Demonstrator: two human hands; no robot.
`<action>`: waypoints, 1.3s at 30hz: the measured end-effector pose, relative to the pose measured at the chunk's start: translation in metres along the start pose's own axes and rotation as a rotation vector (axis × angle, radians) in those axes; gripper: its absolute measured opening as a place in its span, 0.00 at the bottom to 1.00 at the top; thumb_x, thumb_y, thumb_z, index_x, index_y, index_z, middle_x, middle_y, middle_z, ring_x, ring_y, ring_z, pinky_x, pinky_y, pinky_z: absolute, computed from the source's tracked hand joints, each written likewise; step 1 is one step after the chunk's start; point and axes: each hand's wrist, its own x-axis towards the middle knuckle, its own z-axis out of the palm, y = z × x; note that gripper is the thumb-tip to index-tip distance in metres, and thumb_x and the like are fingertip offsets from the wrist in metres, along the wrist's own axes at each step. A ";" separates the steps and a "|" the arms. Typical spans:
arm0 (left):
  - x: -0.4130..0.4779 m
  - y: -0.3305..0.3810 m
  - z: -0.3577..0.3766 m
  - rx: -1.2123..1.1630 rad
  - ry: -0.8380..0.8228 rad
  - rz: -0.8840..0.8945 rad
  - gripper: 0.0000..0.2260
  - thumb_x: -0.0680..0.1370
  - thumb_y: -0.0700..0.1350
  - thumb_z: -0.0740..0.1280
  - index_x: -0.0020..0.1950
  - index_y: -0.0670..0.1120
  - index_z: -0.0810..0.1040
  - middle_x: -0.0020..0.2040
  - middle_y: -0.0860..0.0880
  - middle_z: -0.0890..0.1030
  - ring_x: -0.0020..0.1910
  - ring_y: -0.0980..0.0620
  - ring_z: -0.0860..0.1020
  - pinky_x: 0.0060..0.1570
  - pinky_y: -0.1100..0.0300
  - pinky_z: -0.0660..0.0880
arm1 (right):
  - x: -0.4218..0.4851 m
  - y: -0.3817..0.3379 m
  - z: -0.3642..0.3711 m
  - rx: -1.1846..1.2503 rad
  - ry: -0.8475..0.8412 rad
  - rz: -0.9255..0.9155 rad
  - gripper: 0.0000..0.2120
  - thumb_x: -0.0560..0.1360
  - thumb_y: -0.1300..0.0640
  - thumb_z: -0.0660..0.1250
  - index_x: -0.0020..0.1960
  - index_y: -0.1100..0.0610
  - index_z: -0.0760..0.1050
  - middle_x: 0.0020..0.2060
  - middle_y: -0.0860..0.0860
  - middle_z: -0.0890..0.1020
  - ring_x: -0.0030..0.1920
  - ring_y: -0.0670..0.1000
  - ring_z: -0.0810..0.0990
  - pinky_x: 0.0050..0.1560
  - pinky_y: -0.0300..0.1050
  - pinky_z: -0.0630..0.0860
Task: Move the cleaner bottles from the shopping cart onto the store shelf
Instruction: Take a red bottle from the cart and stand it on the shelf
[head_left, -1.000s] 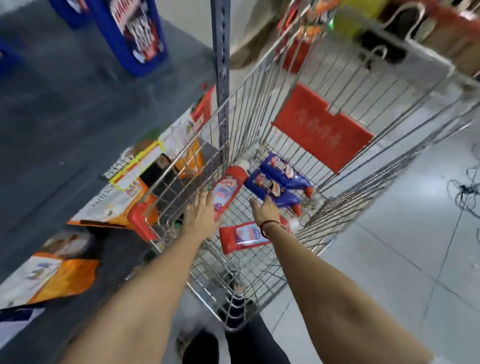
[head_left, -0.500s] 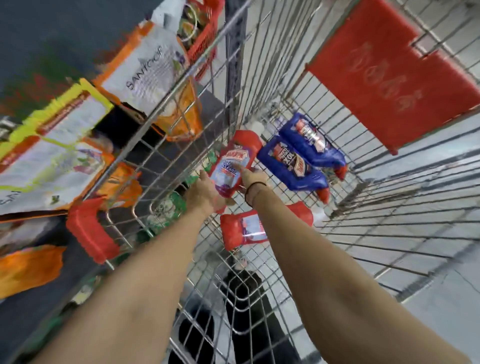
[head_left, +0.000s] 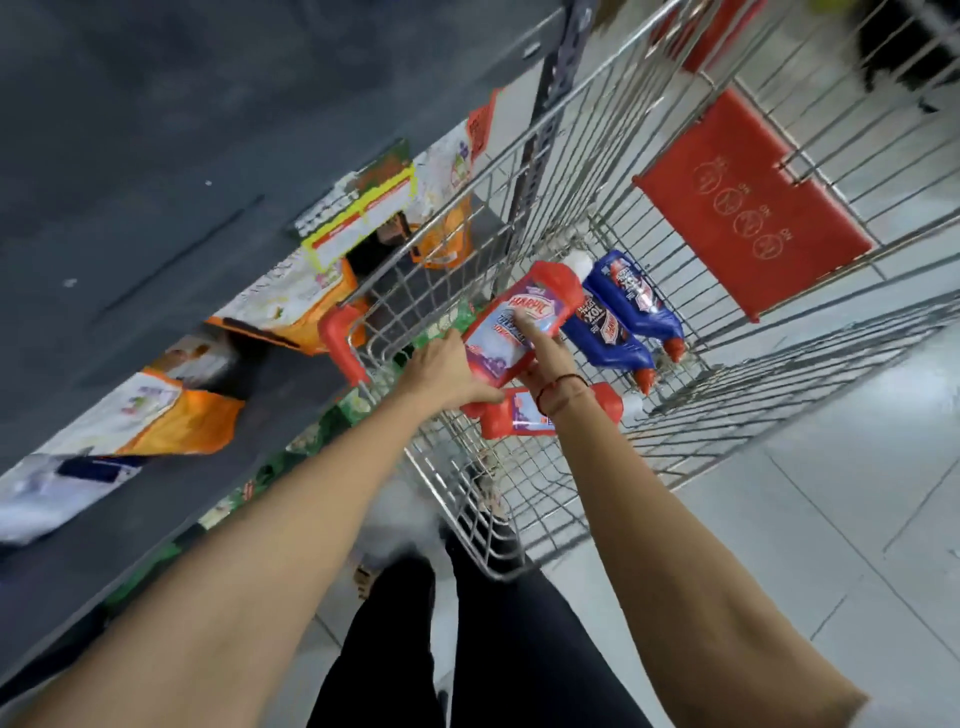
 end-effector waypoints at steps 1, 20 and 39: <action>-0.009 -0.003 -0.004 -0.022 0.011 0.032 0.50 0.49 0.67 0.73 0.66 0.49 0.65 0.60 0.43 0.77 0.58 0.40 0.76 0.57 0.46 0.75 | -0.015 -0.002 0.000 0.027 -0.021 -0.038 0.26 0.66 0.51 0.76 0.59 0.61 0.74 0.49 0.56 0.82 0.44 0.55 0.80 0.42 0.46 0.77; -0.244 -0.158 -0.168 -0.570 0.532 0.365 0.30 0.65 0.49 0.77 0.63 0.43 0.71 0.58 0.48 0.80 0.55 0.56 0.79 0.54 0.65 0.75 | -0.289 -0.015 0.212 -0.199 -0.736 -0.773 0.14 0.63 0.61 0.74 0.47 0.55 0.77 0.37 0.45 0.86 0.40 0.45 0.83 0.42 0.42 0.80; -0.387 -0.409 -0.217 -0.907 1.068 -0.022 0.31 0.64 0.50 0.76 0.62 0.36 0.72 0.54 0.43 0.79 0.43 0.62 0.81 0.44 0.71 0.77 | -0.422 0.169 0.457 -0.804 -1.275 -0.892 0.24 0.65 0.66 0.75 0.57 0.60 0.71 0.54 0.58 0.81 0.49 0.49 0.82 0.52 0.42 0.80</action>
